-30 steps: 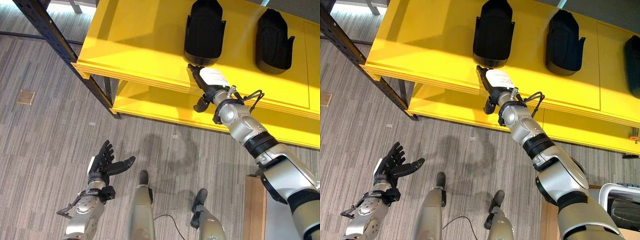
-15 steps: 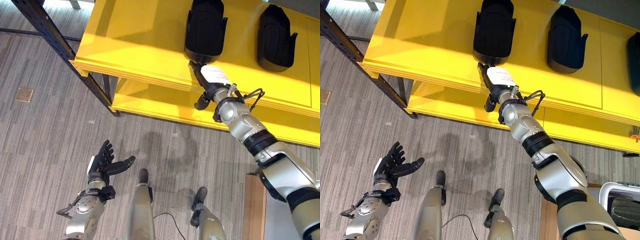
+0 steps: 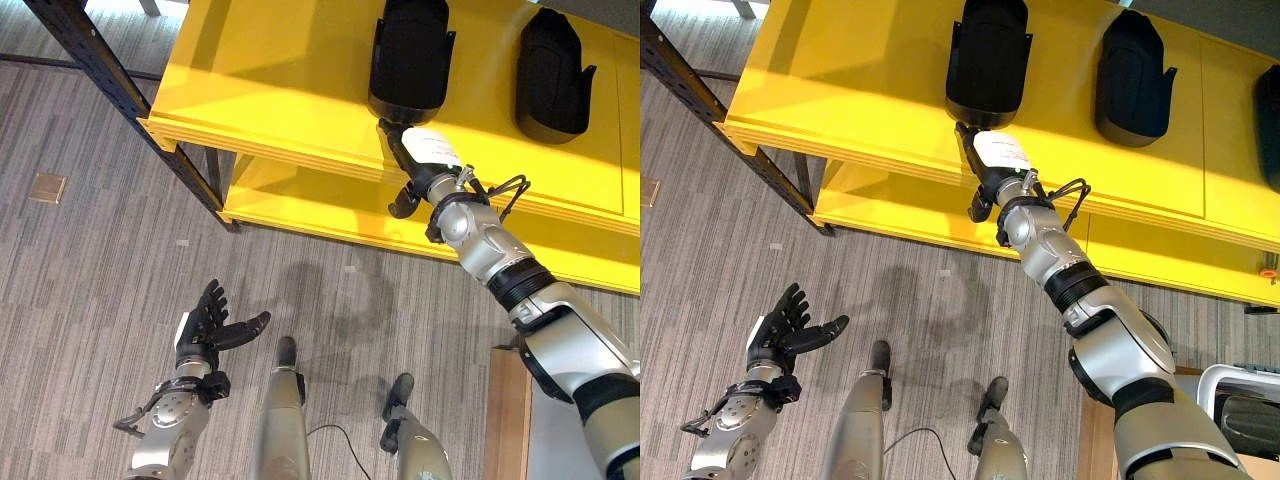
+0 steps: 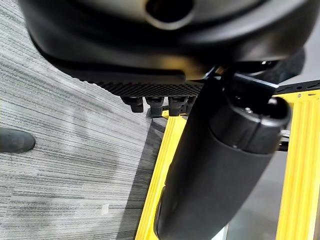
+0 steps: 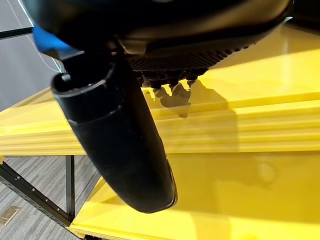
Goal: Move parts from the plastic box to the shelf.
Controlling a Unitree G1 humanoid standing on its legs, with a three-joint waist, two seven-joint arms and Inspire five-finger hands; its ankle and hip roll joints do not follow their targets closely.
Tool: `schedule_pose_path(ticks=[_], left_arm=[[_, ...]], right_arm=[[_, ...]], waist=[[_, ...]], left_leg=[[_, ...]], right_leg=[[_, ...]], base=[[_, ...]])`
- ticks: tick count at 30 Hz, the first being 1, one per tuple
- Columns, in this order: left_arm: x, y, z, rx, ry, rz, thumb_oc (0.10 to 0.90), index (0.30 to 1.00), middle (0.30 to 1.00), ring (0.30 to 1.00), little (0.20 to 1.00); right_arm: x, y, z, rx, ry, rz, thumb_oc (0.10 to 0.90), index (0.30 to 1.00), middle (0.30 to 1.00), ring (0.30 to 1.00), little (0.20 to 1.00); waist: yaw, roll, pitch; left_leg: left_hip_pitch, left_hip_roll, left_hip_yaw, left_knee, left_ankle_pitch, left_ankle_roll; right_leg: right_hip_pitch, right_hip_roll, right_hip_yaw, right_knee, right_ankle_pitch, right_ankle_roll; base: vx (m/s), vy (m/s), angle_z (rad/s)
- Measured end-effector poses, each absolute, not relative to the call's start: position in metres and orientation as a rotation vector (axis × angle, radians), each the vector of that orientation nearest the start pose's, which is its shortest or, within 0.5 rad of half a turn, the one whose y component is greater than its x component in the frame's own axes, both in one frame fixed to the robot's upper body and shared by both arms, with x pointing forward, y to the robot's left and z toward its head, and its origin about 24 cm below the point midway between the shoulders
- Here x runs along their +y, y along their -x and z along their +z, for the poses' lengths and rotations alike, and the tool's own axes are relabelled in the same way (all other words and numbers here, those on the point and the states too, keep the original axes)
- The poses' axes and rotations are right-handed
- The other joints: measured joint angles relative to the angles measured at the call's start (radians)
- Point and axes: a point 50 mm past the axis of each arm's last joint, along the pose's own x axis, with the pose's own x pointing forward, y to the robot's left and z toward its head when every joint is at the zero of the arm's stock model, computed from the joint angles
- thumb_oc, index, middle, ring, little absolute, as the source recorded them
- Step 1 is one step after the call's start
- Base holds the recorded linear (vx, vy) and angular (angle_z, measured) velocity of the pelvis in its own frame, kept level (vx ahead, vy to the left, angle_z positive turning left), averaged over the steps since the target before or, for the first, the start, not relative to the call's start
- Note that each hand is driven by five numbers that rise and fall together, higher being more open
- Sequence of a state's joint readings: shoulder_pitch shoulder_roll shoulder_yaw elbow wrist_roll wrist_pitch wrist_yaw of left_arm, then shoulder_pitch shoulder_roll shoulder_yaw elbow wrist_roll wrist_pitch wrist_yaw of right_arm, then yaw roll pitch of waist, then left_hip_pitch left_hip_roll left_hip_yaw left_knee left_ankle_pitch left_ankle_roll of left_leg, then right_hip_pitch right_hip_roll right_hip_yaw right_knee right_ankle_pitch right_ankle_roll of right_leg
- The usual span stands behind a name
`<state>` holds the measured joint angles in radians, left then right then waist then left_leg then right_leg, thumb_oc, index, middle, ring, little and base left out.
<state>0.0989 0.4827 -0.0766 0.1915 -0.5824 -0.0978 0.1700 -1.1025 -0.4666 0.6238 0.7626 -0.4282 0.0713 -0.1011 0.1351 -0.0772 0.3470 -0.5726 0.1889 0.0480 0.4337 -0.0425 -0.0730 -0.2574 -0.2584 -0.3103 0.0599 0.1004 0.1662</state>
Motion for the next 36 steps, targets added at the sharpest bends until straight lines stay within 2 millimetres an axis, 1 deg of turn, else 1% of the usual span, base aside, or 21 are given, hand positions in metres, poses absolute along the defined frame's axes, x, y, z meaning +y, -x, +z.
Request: schedule_pose_path(ticks=[11, 20, 36], left_arm=[[0.257, -0.222, 0.007, 0.194, 0.074, 0.237, 0.900, 1.000, 1.000, 1.000, 1.000], [0.257, -0.222, 0.007, 0.194, 0.075, 0.237, 0.900, 1.000, 1.000, 1.000, 1.000], [0.258, -0.222, 0.007, 0.193, 0.075, 0.238, 0.900, 1.000, 1.000, 1.000, 1.000]], right_arm=[[-0.127, -0.410, 0.213, -0.326, 1.305, 0.073, 0.900, 1.000, 1.000, 1.000, 1.000], [-0.125, -0.411, 0.225, -0.359, 1.335, 0.065, 0.900, 1.000, 1.000, 1.000, 1.000], [-0.127, -0.411, 0.226, -0.358, 1.339, 0.057, 0.900, 1.000, 1.000, 1.000, 1.000]], waist=[[0.001, 0.000, 0.001], [0.001, -0.004, 0.012], [0.003, -0.004, 0.012]], left_leg=[[-0.002, 0.000, 0.000, 0.000, 0.000, 0.000], [-0.004, 0.001, 0.001, 0.000, 0.000, 0.000], [-0.012, 0.001, 0.001, -0.001, 0.000, 0.000]], right_leg=[[-0.002, 0.000, 0.000, 0.000, 0.000, 0.000], [-0.004, 0.001, 0.001, 0.000, 0.000, 0.000], [-0.013, 0.001, 0.001, -0.001, 0.000, 0.000]], base=[[0.00, 0.000, 0.00], [0.00, 0.000, 0.00], [0.00, 0.000, 0.00]])
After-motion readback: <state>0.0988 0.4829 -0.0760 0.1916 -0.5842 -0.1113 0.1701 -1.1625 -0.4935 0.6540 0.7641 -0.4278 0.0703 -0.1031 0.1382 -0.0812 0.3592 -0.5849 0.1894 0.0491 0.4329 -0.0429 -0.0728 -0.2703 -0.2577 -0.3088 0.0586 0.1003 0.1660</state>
